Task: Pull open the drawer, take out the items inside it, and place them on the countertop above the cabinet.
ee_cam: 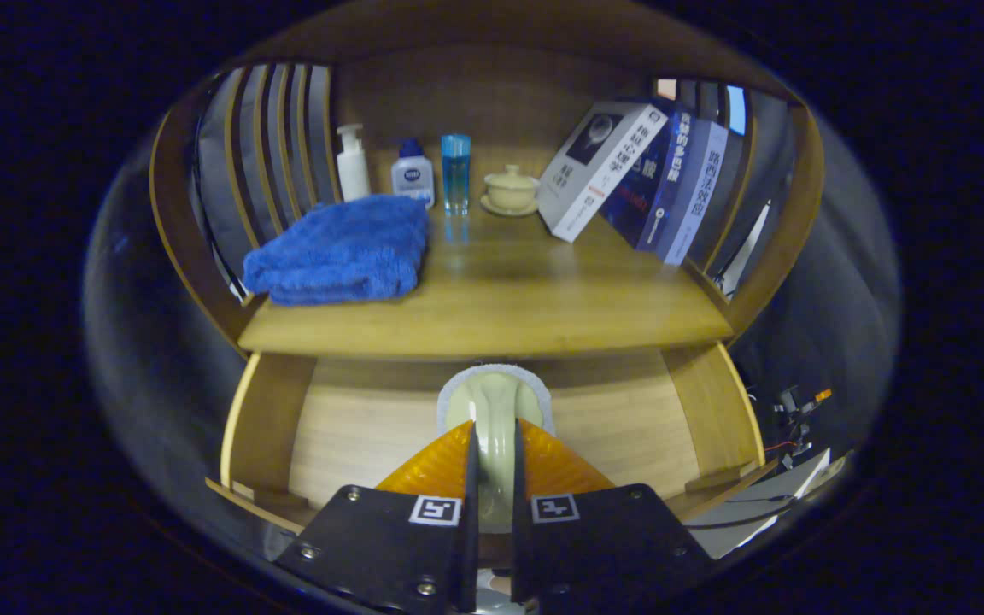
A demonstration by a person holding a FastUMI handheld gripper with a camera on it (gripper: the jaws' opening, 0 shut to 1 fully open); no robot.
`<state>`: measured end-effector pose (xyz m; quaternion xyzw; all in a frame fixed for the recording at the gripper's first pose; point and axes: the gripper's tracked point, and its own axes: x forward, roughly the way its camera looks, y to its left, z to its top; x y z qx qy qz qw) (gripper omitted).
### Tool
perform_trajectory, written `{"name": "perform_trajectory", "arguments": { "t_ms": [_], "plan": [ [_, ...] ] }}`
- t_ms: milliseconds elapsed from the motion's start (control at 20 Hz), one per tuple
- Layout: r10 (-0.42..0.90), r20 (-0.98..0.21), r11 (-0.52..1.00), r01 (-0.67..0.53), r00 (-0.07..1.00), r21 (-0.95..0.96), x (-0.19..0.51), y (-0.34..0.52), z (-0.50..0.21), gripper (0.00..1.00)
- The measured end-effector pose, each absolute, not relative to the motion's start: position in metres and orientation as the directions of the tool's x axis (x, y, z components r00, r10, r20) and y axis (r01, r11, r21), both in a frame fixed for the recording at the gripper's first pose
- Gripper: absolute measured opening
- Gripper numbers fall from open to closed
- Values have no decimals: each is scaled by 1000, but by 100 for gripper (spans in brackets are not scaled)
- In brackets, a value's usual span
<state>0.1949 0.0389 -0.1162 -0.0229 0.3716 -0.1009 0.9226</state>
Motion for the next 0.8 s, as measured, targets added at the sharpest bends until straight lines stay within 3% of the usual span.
{"name": "perform_trajectory", "arguments": {
  "t_ms": [400,800],
  "plan": [
    [-181,-523,983,164,833,-79,277,36,-63,16],
    [-171,-517,985,148,838,-87,324,24,-80,16]
  ]
}}
